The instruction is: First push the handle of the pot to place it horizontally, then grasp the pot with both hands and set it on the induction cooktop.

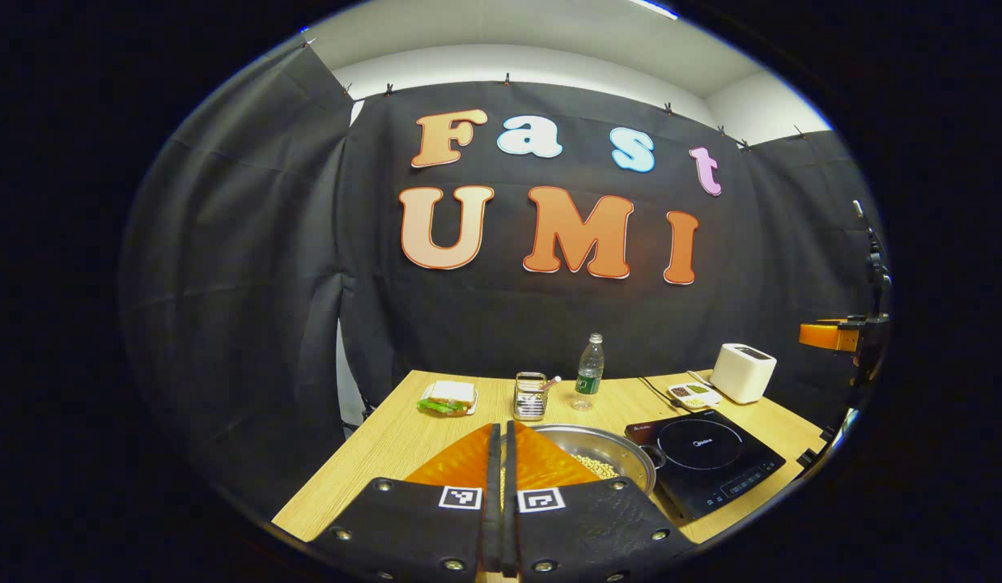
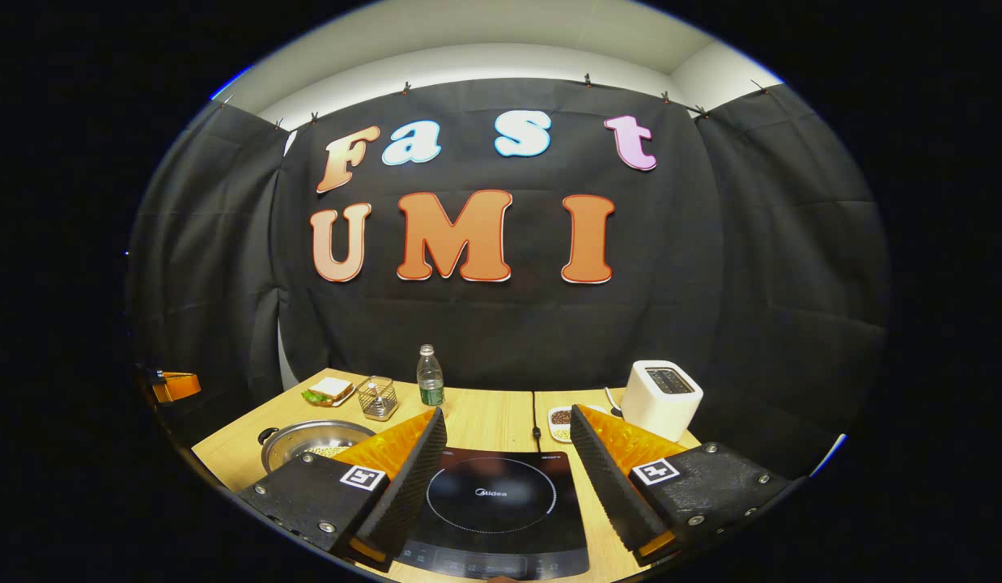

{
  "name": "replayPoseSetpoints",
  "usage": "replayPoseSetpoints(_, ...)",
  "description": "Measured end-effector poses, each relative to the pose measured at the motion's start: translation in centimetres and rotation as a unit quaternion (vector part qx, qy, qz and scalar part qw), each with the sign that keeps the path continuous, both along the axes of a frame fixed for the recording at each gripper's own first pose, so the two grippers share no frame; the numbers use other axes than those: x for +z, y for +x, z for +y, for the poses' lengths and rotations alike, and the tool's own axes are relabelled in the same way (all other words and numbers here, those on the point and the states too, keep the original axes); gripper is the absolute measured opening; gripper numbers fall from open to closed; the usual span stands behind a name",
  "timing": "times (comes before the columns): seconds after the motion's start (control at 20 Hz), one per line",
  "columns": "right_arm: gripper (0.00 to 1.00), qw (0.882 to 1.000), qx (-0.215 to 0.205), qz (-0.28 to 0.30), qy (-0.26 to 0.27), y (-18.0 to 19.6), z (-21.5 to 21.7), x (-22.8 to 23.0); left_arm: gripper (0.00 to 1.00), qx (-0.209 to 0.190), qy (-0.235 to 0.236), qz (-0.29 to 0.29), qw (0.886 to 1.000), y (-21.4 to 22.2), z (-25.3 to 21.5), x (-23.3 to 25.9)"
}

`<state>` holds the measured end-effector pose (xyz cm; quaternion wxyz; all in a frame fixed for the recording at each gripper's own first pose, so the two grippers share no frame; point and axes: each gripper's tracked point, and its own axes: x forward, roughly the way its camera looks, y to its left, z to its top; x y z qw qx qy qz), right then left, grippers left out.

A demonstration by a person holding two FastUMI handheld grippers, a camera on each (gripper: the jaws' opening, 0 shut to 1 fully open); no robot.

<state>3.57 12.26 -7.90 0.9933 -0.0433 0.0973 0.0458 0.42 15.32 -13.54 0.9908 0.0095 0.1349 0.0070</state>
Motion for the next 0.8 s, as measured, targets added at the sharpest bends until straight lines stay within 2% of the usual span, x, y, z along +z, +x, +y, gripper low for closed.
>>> replayPoseSetpoints(0.05,1.0,1.0,0.002,0.003,0.0,0.5,0.6,-0.4,0.01,0.0,-0.004,0.005,1.0,0.2,0.3,-0.5)
replayPoseSetpoints(0.1,0.95,1.0,0.005,0.007,0.002,0.9,1.3,-0.9,0.01,0.0,-0.009,0.009,1.0,0.5,0.7,-1.0)
replayPoseSetpoints(0.2,0.95,1.0,0.011,0.019,0.003,1.9,2.8,-2.2,0.01,0.003,-0.014,0.019,1.0,1.5,1.3,-2.6)
replayPoseSetpoints(0.25,0.95,1.0,0.014,0.026,0.003,2.4,3.5,-2.9,0.04,0.002,-0.017,0.023,1.0,1.8,1.6,-3.3)
replayPoseSetpoints(0.35,0.95,0.999,0.021,0.038,0.006,3.4,5.1,-4.5,0.34,-0.002,-0.021,0.033,0.999,2.6,1.9,-4.8)
replayPoseSetpoints(0.4,0.95,0.999,0.024,0.045,0.009,3.8,6.0,-5.6,0.36,-0.005,-0.028,0.036,0.999,3.0,1.9,-5.6)
replayPoseSetpoints(0.45,0.95,0.998,0.03,0.054,0.013,4.2,7.0,-6.6,0.49,-0.01,-0.037,0.044,0.998,3.6,1.8,-6.5)
replayPoseSetpoints(0.55,0.95,0.996,0.041,0.08,0.023,5.0,9.0,-9.1,0.85,-0.027,-0.052,0.064,0.996,4.4,1.3,-8.4)
replayPoseSetpoints(0.6,0.95,0.994,0.045,0.094,0.027,5.4,10.1,-10.4,0.88,-0.033,-0.054,0.073,0.995,4.9,1.2,-9.5)
replayPoseSetpoints(0.8,0.96,0.99,0.049,0.129,0.01,6.3,12.6,-14.6,0.89,-0.025,-0.07,0.124,0.989,6.9,2.5,-14.1)
